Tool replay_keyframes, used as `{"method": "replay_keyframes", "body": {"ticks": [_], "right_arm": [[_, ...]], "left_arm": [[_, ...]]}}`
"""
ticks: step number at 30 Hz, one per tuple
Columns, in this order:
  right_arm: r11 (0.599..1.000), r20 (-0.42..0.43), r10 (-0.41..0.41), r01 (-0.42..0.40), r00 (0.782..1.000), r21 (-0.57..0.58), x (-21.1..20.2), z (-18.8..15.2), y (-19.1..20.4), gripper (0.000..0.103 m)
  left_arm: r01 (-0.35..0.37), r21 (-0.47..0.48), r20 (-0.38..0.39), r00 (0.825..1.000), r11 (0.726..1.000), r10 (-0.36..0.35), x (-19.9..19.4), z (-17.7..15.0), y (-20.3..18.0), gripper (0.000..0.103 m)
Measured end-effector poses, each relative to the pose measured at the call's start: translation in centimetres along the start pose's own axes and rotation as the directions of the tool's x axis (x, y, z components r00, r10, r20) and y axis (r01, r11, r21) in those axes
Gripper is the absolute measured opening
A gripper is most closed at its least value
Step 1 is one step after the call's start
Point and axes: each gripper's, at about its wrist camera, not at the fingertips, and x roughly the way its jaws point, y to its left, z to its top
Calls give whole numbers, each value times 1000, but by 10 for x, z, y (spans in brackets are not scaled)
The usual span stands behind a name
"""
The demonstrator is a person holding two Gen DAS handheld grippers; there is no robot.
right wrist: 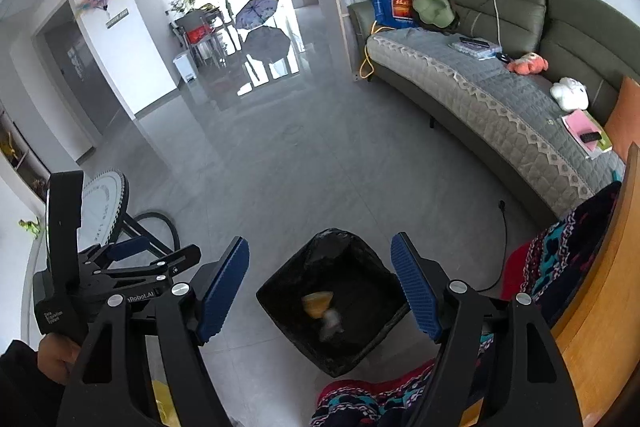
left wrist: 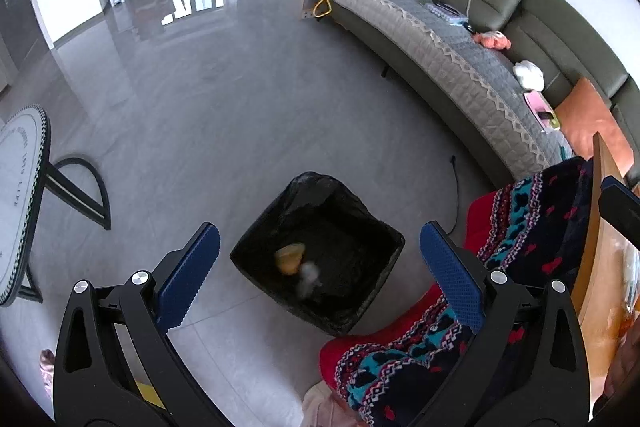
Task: Collect trash
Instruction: 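Carry the cup to the black bin and open the left gripper, then grasp the bagged blue comb with the left gripper while the right gripper grasps the silver sachet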
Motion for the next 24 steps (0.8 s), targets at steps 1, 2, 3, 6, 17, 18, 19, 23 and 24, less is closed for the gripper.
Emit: {"method": "replay_keyframes", "body": {"ticks": [1, 2, 3, 6, 17, 18, 19, 23, 24], "right_arm": [[1000, 1, -1, 1, 1000, 4, 0, 0, -3, 74], [1000, 3, -3, 3, 1000, 8, -2, -1, -4, 74], [1000, 9, -7, 7, 1000, 13, -7, -3, -6, 74], [999, 23, -15, 14, 1000, 30, -17, -7, -16, 74], [984, 92, -126, 112, 988, 140, -87, -36, -74, 74], [980, 98, -140, 124, 985, 154, -95, -40, -81, 74], [977, 103, -152, 134, 983, 164, -101, -43, -87, 74], [954, 120, -224, 192, 967, 230, -133, -61, -120, 74], [949, 121, -237, 202, 964, 243, -138, -64, -126, 74]], "left_arm": [[4, 6, 3, 1000, 1000, -4, -1, 0, -2, 97], [7, 13, 5, 1000, 1000, -7, -2, -1, -3, 97], [10, 20, 7, 1000, 1000, -10, -2, -1, -4, 97], [26, 42, 14, 1000, 999, -27, -9, -2, -15, 97], [148, 196, 31, 987, 969, -157, -33, -13, -102, 97], [161, 212, 27, 985, 964, -171, -35, -14, -111, 97], [180, 232, 23, 981, 956, -190, -37, -17, -124, 97], [236, 304, 9, 968, 923, -250, -45, -28, -171, 97], [251, 321, 2, 964, 913, -266, -47, -32, -183, 97]]}}
